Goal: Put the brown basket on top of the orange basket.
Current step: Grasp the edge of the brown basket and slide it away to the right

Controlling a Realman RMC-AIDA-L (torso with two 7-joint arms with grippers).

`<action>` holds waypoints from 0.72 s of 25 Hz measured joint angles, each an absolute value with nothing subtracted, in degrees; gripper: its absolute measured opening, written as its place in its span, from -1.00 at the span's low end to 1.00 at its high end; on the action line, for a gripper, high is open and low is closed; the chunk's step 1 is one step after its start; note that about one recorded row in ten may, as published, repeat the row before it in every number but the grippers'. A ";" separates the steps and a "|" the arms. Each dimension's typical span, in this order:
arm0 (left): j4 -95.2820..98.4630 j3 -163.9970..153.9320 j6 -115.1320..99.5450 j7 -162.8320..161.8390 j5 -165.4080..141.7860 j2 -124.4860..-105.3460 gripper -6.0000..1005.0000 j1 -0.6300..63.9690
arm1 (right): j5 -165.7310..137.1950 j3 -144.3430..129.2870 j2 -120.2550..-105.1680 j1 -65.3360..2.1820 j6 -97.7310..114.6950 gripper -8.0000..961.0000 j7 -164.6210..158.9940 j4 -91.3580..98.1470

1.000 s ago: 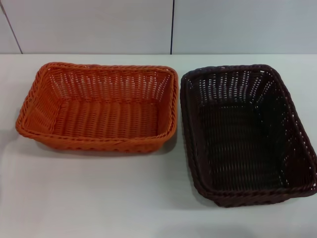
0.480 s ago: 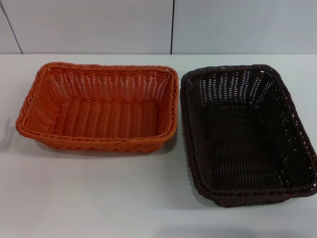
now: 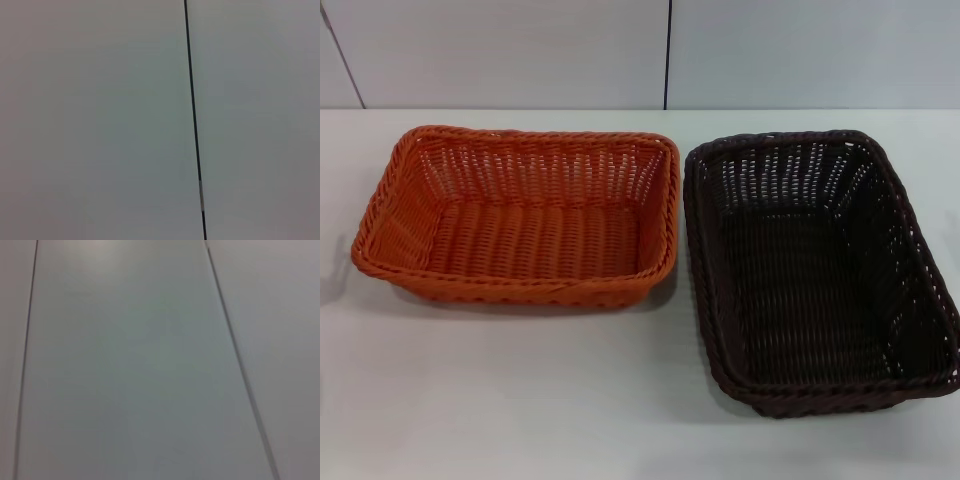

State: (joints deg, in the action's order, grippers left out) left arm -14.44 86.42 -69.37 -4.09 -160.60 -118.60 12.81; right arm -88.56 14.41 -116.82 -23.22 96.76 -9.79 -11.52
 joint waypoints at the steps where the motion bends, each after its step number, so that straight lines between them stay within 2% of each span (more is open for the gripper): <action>1: -14.44 86.42 -69.37 -4.09 -160.60 -118.60 0.54 12.81 | -89.27 14.36 -116.19 -24.00 95.39 0.70 -11.09 -11.52; 3: -13.95 86.40 -69.04 -4.04 -160.59 -118.55 0.54 13.28 | -91.35 14.34 -114.85 -25.62 92.73 0.70 -13.17 -11.67; 4: -13.91 86.40 -68.79 -3.95 -160.58 -118.55 0.54 13.46 | -93.72 14.34 -113.51 -27.49 90.01 0.70 -14.95 -11.85; 5: -13.90 86.39 -68.67 -3.89 -160.58 -118.54 0.54 13.52 | -93.72 14.34 -113.51 -27.49 90.01 0.69 -14.95 -11.85; 7: -13.88 86.39 -68.49 -3.82 -160.58 -118.57 0.54 13.66 | -95.36 14.36 -112.55 -29.32 87.37 0.69 -16.09 -11.88; 9: -13.82 86.39 -68.23 -3.87 -160.56 -118.59 0.54 13.75 | -97.61 14.37 -110.92 -32.26 82.52 0.69 -20.07 -11.77; 10: -13.82 86.39 -68.18 -3.89 -160.56 -118.59 0.54 13.76 | -97.61 14.37 -110.92 -32.26 82.52 0.69 -20.07 -11.77; 14: -13.54 86.44 -67.83 -3.95 -160.50 -118.58 0.54 13.95 | -104.76 14.40 -108.86 -36.95 75.24 0.70 -27.25 -11.15; 15: -13.54 86.44 -67.83 -3.95 -160.50 -118.58 0.54 13.95 | -104.76 14.40 -108.86 -36.95 75.24 0.70 -27.25 -11.15; 18: -13.35 86.52 -66.90 -4.00 -160.25 -118.57 0.54 14.35 | -109.64 14.39 -107.61 -39.54 73.14 0.69 -32.08 -10.88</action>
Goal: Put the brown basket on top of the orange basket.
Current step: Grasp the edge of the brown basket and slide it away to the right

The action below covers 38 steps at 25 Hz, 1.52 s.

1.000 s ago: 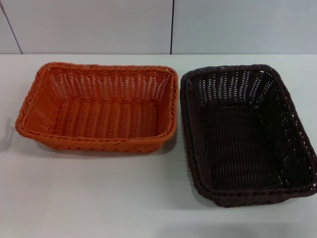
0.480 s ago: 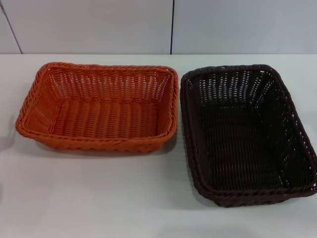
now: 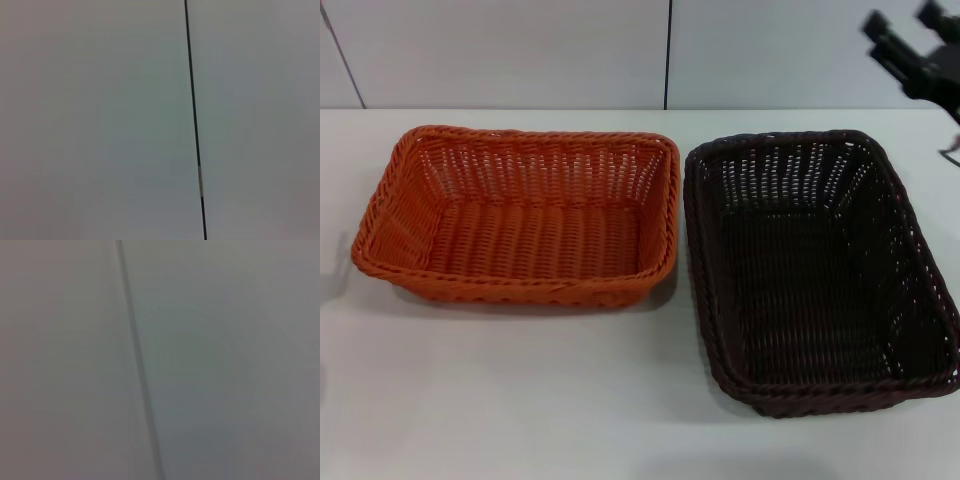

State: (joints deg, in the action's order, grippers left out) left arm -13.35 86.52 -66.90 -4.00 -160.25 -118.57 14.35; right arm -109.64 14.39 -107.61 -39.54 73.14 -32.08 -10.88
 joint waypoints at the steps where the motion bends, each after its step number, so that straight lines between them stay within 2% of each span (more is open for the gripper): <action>1: -13.35 86.54 -66.63 -4.02 -160.12 -118.56 0.54 14.43 | -113.57 14.38 -106.79 -41.67 71.07 0.69 -35.53 -10.49; 5: -13.35 86.57 -65.69 -3.97 -159.98 -118.56 0.54 14.72 | -117.57 14.35 -106.76 -44.35 69.22 0.69 -38.41 -8.89; 10: -13.35 86.58 -64.38 -3.97 -159.80 -118.56 0.54 15.07 | -120.76 13.28 -108.31 -47.27 67.45 0.69 -46.32 -2.28; 11: -13.36 86.57 -63.37 -3.96 -159.58 -118.56 0.54 15.32 | -122.57 11.17 -109.84 -48.60 66.98 0.70 -52.84 3.27; 12: -13.36 86.57 -62.94 -3.91 -159.31 -118.56 0.54 15.48 | -122.57 11.17 -109.84 -48.60 66.98 0.70 -52.84 3.27; 13: -13.36 86.57 -62.94 -3.91 -159.31 -118.56 0.54 15.48 | -123.24 10.22 -110.72 -49.08 67.13 0.70 -55.35 6.00; 15: -13.24 86.58 -62.01 -3.80 -158.88 -118.56 0.54 16.11 | -123.38 7.46 -114.59 -50.02 68.15 0.70 -60.47 15.30; 16: -13.17 86.57 -61.49 -3.75 -158.78 -118.56 0.54 16.54 | -123.30 2.60 -118.14 -50.48 68.32 0.70 -66.52 24.89; 17: -13.17 86.57 -61.49 -3.75 -158.78 -118.56 0.54 16.54 | -123.30 2.60 -118.14 -50.48 68.32 0.70 -66.52 24.89; 18: -13.15 86.57 -61.25 -3.72 -158.70 -118.56 0.54 16.76 | -123.18 -0.30 -119.10 -50.49 68.29 0.70 -70.03 28.36; 26: -11.88 87.86 -60.35 -3.64 -158.53 -118.48 0.54 18.57 | -121.46 -24.03 -118.93 -46.76 68.08 0.69 -96.19 42.20; 38: -11.77 87.89 -59.37 -3.60 -158.56 -118.48 0.54 18.81 | -107.61 -28.24 -119.02 -41.96 67.68 0.70 -90.77 40.97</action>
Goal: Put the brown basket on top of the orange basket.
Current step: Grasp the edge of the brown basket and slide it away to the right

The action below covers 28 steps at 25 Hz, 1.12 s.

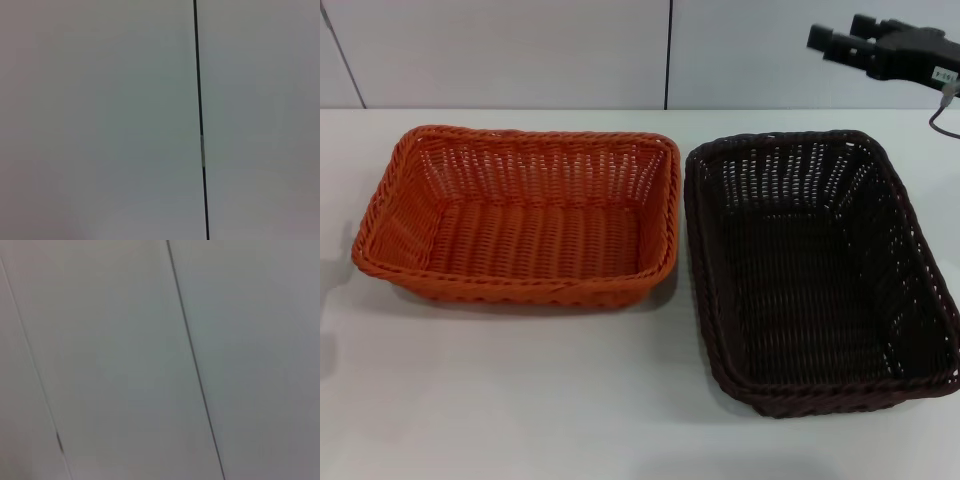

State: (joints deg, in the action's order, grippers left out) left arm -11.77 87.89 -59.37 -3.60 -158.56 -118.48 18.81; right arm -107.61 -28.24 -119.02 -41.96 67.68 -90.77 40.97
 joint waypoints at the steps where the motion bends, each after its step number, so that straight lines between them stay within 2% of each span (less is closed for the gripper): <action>1: -11.77 87.89 -59.37 -3.60 -158.56 -118.48 0.54 18.81 | -105.35 -28.61 -119.03 -41.47 67.32 0.70 -90.38 40.23; 7: -11.70 87.87 -59.10 -3.60 -158.55 -118.48 0.54 18.80 | -99.10 -29.25 -119.08 -40.03 65.31 0.70 -88.54 36.54; 13: -11.16 87.89 -58.00 -3.60 -158.55 -118.47 0.54 18.93 | -72.90 -29.21 -119.22 -38.46 69.66 0.70 -54.34 20.20; 28: -11.16 87.92 -55.37 -3.56 -158.55 -118.46 0.54 19.08 | -41.19 -28.26 -119.37 -35.72 67.69 0.69 -23.12 3.53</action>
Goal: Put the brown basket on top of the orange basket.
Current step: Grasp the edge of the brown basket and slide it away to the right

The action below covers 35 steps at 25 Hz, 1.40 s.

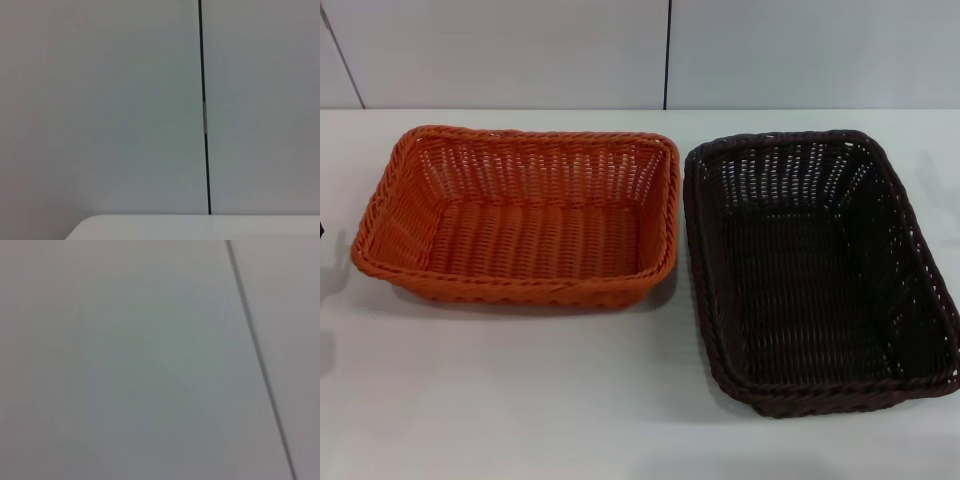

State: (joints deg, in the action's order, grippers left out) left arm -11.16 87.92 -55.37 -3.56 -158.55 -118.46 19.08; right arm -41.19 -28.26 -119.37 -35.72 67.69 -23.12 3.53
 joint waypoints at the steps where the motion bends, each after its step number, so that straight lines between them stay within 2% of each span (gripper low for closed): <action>1: -11.16 87.92 -55.37 -3.56 -158.55 -118.46 0.54 19.08 | -41.19 -28.26 -119.37 -35.72 67.69 0.69 -23.12 3.53; 6: -11.16 87.91 -54.03 -3.53 -158.56 -118.30 0.54 19.48 | -42.23 -30.08 -119.05 -37.62 56.76 0.69 -28.57 4.93; 11: -11.16 87.98 -52.98 -3.51 -158.55 -118.21 0.54 19.67 | -52.36 -37.49 -119.05 -38.42 42.47 0.69 -47.54 14.11; 19: -11.16 89.21 -51.60 -3.48 -158.55 -118.21 0.54 19.79 | -85.99 -62.47 -118.96 -31.41 33.98 0.69 -103.13 43.44; 20: -11.15 89.37 -51.37 -3.45 -158.55 -118.20 0.54 19.88 | -97.41 -63.55 -118.96 -31.00 35.83 0.69 -115.67 48.68; 26: -11.09 89.47 -50.83 -3.43 -158.56 -118.15 0.54 20.13 | -123.64 -63.19 -118.58 -33.35 45.78 0.68 -139.20 57.69; 30: -10.97 89.48 -49.98 -3.43 -158.55 -118.12 0.54 20.45 | -134.87 -62.55 -118.42 -35.59 55.03 0.68 -146.55 62.69; 35: -10.90 89.56 -49.82 -3.42 -158.56 -118.12 0.54 20.48 | -146.96 -57.31 -117.17 -41.62 75.88 0.69 -150.57 72.73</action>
State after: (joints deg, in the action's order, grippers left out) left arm -10.90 89.56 -49.82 -3.42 -158.56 -118.12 20.48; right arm -146.96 -57.31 -117.17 -41.62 75.88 -150.57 72.73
